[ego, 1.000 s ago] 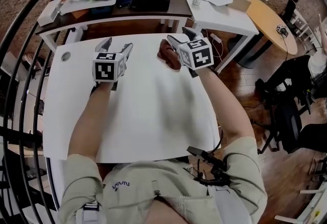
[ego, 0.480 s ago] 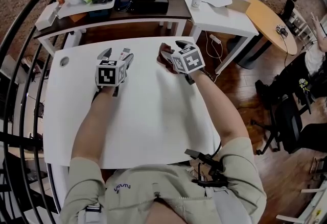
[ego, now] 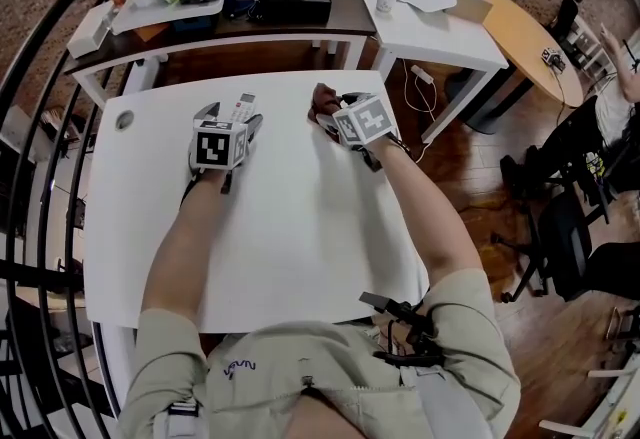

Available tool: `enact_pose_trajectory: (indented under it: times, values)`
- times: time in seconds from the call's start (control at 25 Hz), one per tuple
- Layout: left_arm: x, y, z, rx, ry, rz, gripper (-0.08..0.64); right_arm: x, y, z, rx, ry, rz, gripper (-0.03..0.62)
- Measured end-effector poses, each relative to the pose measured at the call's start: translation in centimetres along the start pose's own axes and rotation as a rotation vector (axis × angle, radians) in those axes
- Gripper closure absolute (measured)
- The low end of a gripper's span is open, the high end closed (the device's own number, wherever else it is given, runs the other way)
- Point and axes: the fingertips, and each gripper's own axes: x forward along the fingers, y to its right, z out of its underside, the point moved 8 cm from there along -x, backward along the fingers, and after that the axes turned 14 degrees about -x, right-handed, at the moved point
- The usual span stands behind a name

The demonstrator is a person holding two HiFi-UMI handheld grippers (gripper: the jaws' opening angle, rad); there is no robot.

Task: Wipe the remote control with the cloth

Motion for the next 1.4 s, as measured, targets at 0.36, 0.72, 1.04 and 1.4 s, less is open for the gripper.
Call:
enact_pose_trajectory:
  times: [0.36,0.72,1.04,1.4]
  values:
    - [0.6,-0.3,0.6,-0.016,-0.076,-0.012,0.155,0.9,-0.4,0.6,0.005,-0.038,-0.016,0.279]
    - [1.5,-0.5,1.2,0.008,-0.175,-0.083,0.152,1.1,-0.4,0.9,0.032,-0.026,-0.032,0.285]
    - [2.0,-0.7,1.1,-0.013,-0.222,-0.077,0.137,1.2,-0.5,1.0,0.049,-0.02,-0.045,0.303]
    - [2.3,-0.5,0.9,-0.001,-0.261,-0.033,0.192,1.2,-1.0,0.8,0.034,-0.019,-0.054,0.36]
